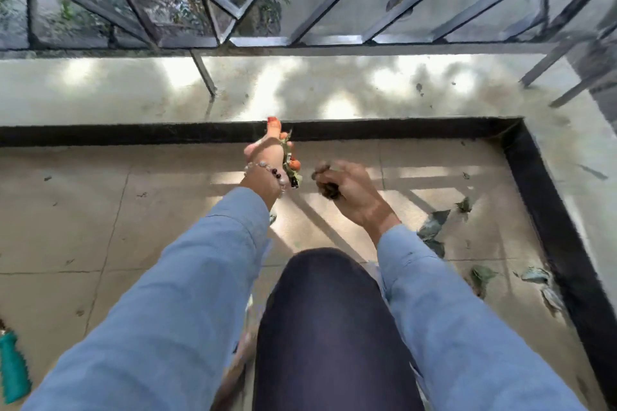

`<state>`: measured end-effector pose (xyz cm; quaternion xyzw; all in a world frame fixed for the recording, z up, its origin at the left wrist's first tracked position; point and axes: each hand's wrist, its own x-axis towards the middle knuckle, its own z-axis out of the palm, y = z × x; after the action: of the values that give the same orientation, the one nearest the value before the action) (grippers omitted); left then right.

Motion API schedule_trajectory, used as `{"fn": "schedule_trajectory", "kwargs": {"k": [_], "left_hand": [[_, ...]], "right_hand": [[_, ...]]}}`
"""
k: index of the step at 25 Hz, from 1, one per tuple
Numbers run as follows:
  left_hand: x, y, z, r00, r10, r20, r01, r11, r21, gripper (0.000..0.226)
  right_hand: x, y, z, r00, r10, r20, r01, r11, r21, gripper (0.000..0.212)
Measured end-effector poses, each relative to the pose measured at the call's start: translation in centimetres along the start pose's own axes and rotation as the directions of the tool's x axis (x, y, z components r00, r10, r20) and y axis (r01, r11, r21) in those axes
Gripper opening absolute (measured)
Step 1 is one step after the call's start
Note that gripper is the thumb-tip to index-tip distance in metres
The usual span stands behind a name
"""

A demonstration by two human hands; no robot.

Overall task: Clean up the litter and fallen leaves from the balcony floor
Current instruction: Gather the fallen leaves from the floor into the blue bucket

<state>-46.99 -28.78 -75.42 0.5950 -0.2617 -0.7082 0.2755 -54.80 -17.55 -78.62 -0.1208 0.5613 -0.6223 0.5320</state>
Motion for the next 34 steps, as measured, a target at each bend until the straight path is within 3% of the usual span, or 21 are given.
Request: {"fn": "schedule_trajectory", "kwargs": {"k": [2, 5, 7, 8, 11, 13, 15, 17, 19, 21, 23, 25, 27, 30, 32, 34], "left_hand": [[1.7, -0.8, -1.3, 0.996, -0.058, -0.075, 0.057, 0.998, -0.009, 0.047], [4.0, -2.1, -5.2, 0.982, -0.178, -0.058, 0.183, 0.980, 0.079, 0.053], [4.6, -2.5, -7.2, 0.975, -0.209, -0.081, 0.216, 0.972, 0.095, 0.050], [4.6, -2.4, -8.1, 0.967, -0.238, -0.095, 0.240, 0.971, 0.011, 0.049], [4.4, -2.2, -10.2, 0.967, -0.214, -0.138, 0.205, 0.976, -0.075, 0.047], [3.8, -1.7, -10.9, 0.974, -0.167, -0.154, 0.156, 0.985, -0.080, 0.043], [3.6, -1.4, -11.0, 0.975, -0.162, -0.152, 0.152, 0.985, -0.075, 0.042], [3.5, -0.9, -9.8, 0.979, -0.169, -0.116, 0.164, 0.985, -0.054, 0.044], [3.3, -0.9, -6.9, 0.981, -0.184, -0.057, 0.181, 0.983, -0.042, 0.044], [2.3, -0.8, -2.5, 0.980, -0.200, 0.017, 0.201, 0.976, -0.088, 0.046], [0.2, -1.2, 2.7, 0.977, -0.173, 0.129, 0.181, 0.982, -0.053, 0.047], [-2.6, -1.7, 8.0, 0.959, -0.141, 0.245, 0.154, 0.988, -0.033, 0.044], [-6.6, -2.3, 13.5, 0.920, -0.150, 0.362, 0.173, 0.984, -0.032, 0.042], [-14.2, -4.2, 20.1, 0.863, -0.161, 0.479, 0.180, 0.984, 0.007, 0.040], [-18.6, -5.9, 22.6, 0.831, -0.189, 0.522, 0.185, 0.981, 0.061, 0.041], [-23.3, -8.8, 24.5, 0.722, -0.275, 0.635, 0.218, 0.961, 0.168, 0.042]], "right_hand": [[0.2, 2.7, -1.4, 1.000, 0.027, -0.009, -0.029, 0.968, -0.251, 0.017], [1.5, 5.7, -0.9, 0.999, 0.045, 0.017, -0.029, 0.844, -0.535, 0.021], [2.7, 7.4, 0.7, 0.995, -0.061, 0.074, 0.095, 0.714, -0.694, 0.019], [3.3, 8.5, 1.6, 0.987, -0.097, 0.131, 0.162, 0.643, -0.749, 0.024], [4.5, 10.8, 3.2, 0.976, 0.098, 0.192, 0.131, 0.438, -0.890, 0.034], [5.0, 11.3, 2.8, 0.948, 0.139, 0.285, 0.233, 0.304, -0.924, 0.029], [4.5, 11.2, 2.1, 0.949, 0.070, 0.307, 0.258, 0.386, -0.886, 0.019], [3.4, 9.7, 1.5, 0.986, 0.026, 0.167, 0.119, 0.591, -0.798, 0.013], [2.3, 6.7, 0.9, 0.995, 0.099, 0.003, -0.086, 0.879, -0.470, 0.019], [1.3, 2.4, -0.3, 0.981, 0.160, -0.113, -0.160, 0.987, 0.008, 0.017], [-0.1, -2.8, -2.4, 0.968, 0.159, -0.197, -0.095, 0.949, 0.300, 0.015], [-1.9, -7.6, -4.6, 0.947, 0.096, -0.305, 0.034, 0.918, 0.396, 0.017], [-4.5, -12.0, -6.8, 0.880, 0.026, -0.474, 0.204, 0.881, 0.427, 0.022], [-10.0, -16.7, -9.6, 0.683, -0.027, -0.730, 0.476, 0.775, 0.417, 0.021], [-14.1, -18.5, -11.1, 0.573, -0.044, -0.818, 0.597, 0.707, 0.380, 0.016], [-19.4, -19.3, -13.1, 0.470, -0.059, -0.880, 0.687, 0.650, 0.324, 0.017]]}}
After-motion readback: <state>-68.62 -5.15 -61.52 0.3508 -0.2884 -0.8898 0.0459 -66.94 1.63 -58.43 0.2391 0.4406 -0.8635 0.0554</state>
